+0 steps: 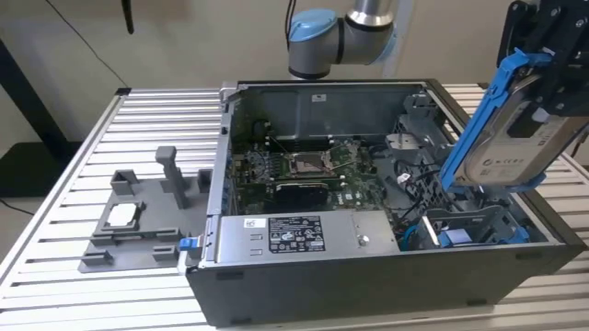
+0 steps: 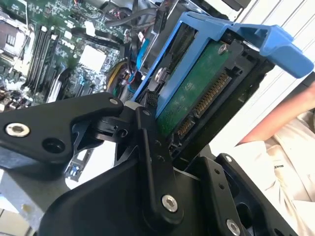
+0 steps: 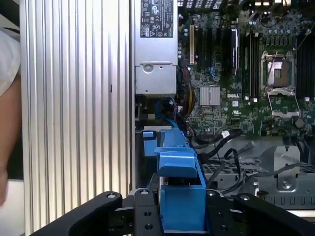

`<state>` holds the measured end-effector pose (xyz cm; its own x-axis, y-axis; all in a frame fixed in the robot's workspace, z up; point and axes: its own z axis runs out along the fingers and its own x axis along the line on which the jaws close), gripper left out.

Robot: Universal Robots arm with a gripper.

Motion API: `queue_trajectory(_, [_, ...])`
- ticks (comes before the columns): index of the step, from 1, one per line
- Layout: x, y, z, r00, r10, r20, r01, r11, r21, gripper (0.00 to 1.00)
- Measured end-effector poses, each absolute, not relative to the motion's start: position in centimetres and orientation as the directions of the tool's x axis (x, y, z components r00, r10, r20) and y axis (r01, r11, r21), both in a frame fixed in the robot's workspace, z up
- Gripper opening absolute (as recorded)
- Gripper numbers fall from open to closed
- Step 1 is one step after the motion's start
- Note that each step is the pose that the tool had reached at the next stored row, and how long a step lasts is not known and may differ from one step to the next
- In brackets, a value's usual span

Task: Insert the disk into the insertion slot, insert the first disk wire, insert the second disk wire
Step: 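Insert the disk into the insertion slot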

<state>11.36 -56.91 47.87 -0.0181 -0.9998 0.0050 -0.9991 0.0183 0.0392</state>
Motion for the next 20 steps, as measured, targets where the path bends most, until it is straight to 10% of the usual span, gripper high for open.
queue_trajectory(20, [12.0, -57.5, 44.3, -0.018, -1.0, 0.007, -0.999, 0.018, 0.039, 0.33])
